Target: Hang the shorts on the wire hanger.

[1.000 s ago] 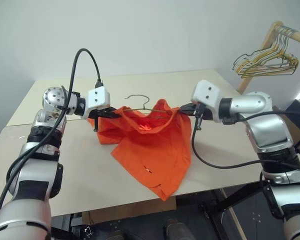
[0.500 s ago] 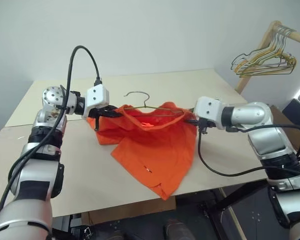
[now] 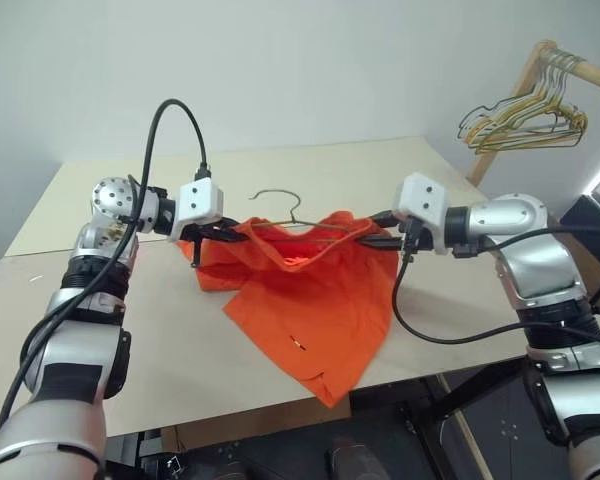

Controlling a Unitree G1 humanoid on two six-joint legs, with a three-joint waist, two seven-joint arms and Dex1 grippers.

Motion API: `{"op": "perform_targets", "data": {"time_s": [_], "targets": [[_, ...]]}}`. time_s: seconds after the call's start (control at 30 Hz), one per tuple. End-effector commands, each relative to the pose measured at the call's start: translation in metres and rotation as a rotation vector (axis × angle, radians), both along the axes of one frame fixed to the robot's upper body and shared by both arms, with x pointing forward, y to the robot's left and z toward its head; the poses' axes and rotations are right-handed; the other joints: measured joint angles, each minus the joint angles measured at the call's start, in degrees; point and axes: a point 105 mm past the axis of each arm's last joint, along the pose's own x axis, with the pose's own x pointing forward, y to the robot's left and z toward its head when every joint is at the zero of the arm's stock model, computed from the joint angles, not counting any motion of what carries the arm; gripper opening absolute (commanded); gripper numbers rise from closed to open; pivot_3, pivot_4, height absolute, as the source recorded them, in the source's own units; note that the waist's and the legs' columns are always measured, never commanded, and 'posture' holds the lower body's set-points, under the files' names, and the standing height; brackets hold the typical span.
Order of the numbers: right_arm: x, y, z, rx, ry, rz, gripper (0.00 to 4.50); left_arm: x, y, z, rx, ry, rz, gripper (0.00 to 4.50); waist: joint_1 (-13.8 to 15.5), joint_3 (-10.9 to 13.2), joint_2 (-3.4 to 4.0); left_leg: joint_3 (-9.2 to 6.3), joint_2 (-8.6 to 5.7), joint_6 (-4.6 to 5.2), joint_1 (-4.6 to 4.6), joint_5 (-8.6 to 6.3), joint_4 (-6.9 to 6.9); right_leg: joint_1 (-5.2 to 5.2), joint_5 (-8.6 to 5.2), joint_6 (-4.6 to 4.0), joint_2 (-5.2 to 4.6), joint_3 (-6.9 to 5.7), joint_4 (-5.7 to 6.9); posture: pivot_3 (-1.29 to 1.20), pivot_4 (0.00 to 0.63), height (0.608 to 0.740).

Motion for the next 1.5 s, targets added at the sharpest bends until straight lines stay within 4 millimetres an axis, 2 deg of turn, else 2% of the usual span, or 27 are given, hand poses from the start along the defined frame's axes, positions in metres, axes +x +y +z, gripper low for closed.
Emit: {"op": "perform_targets", "data": {"time_s": [0.03, 0.17, 0.27, 0.37, 0.47, 0.63, 0.8, 0.97, 1.1, 1.17, 1.33, 1.5], "targets": [[-0.007, 0.005, 0.012, -0.004, -0.041, 0.05, 1.64, -0.002, -0.007, 0.015, 0.0, -0.067, -0.047, 0.0, -0.1, 0.0, 0.0, 0.0, 0.0, 0.0, 0.0, 0.0, 0.0, 0.0, 0.0, 0.0, 0.0, 0.0, 0.0, -0.16, 0.0, 0.74], [-0.008, 0.007, 0.006, -0.024, -0.024, 0.06, 1.64, -0.002, -0.012, 0.021, -0.049, -0.051, -0.051, 0.0, 0.0, 0.0, 0.0, 0.0, 0.0, 0.0, 0.01, 0.0, 0.0, -0.01, 0.0, 0.0, 0.01, 0.0, 0.01, -0.16, 0.0, 0.74], [-0.007, 0.006, 0.003, -0.034, -0.007, 0.055, 1.03, -0.003, -0.011, 0.019, -0.036, -0.051, -0.052, 0.0, -0.1, 0.0, 0.0, 0.0, 0.0, 0.0, 0.0, 0.0, 0.0, -0.01, 0.0, 0.0, 0.0, 0.0, 0.0, -0.17, 0.0, 0.74], [-0.006, 0.004, 0.001, -0.034, -0.003, 0.035, 0.11, -0.001, -0.008, 0.018, -0.046, -0.052, -0.03, 0.0, -0.1, 0.0, 0.0, -0.01, 0.0, 0.0, 0.01, 0.0, 0.0, -0.01, 0.0, 0.0, 0.0, 0.0, 0.01, -0.17, 0.0, 0.74], [-0.005, 0.001, 0.002, -0.025, -0.001, 0.021, 0.07, 0.001, -0.005, 0.017, -0.069, -0.038, -0.009, 0.0, -0.1, 0.0, 0.0, -0.01, 0.0, 0.0, 0.0, 0.0, 0.0, -0.01, 0.0, 0.0, 0.0, 0.0, 0.01, -0.17, 0.0, 0.74], [-0.005, -0.007, 0.004, -0.023, -0.007, -0.007, 0.07, 0.003, 0.01, 0.016, -0.067, -0.036, 0.033, 1.32, -0.1, 0.0, 0.0, 0.0, 0.0, 0.0, 0.01, 0.0, 0.0, -0.01, 0.0, 0.0, 0.0, 0.0, 0.01, -0.17, 0.0, 0.74], [-0.005, -0.025, 0.009, -0.012, -0.008, -0.056, 0.07, 0.008, 0.036, 0.016, -0.056, -0.038, 0.124, 2.93, -0.1, 0.0, 0.0, 0.0, 0.0, 0.0, 0.01, 0.0, 0.0, -0.01, 0.0, 0.01, 0.0, 0.0, 0.01, -0.18, 0.0, 0.74], [-0.007, -0.044, 0.017, 0.025, 0.017, -0.119, 0.07, 0.01, 0.044, 0.02, -0.07, -0.061, 0.159, 4.48, 0.1, 0.0, 0.0, 0.0, -0.01, 0.0, 0.0, 0.0, 0.0, 0.01, -0.01, 0.02, -0.02, -0.01, -0.01, -0.18, 0.0, 0.74], [-0.006, -0.066, 0.024, 0.049, 0.075, -0.253, 0.07, 0.024, 0.038, 0.042, -0.247, -0.139, 0.253, 4.5, 0.2, 0.0, 0.0, 0.0, -0.01, 0.0, -0.01, 0.0, 0.0, 0.0, -0.01, 0.02, -0.04, -0.02, -0.01, -0.19, 0.0, 0.74], [-0.005, -0.08, 0.026, 0.078, 0.118, -0.363, 0.07, 0.022, 0.033, 0.055, -0.369, -0.123, 0.236, 4.5, 0.1, 0.0, 0.0, 0.01, -0.01, 0.0, -0.02, 0.0, 0.0, 0.0, -0.01, 0.02, -0.06, -0.01, 0.0, -0.2, 0.0, 0.74], [-0.013, -0.115, 0.028, 0.221, 0.203, -0.634, 0.07, -0.007, 0.011, 0.077, -0.634, -0.029, 0.063, 4.5, -0.2, 0.0, 0.01, 0.0, 0.02, 0.01, -0.04, -0.01, -0.02, -0.03, -0.01, 0.02, -0.02, -0.01, -0.01, -0.23, 0.0, 0.74], [-0.022, -0.15, 0.026, 0.307, 0.246, -0.89, 0.07, -0.029, -0.007, 0.079, -0.718, 0.004, -0.013, 4.5, -0.4, 0.0, 0.07, -0.01, 0.03, 0.0, 0.02, 0.0, -0.02, -0.01, -0.01, 0.02, -0.04, 0.06, 0.05, -0.26, 0.0, 0.74]]}}
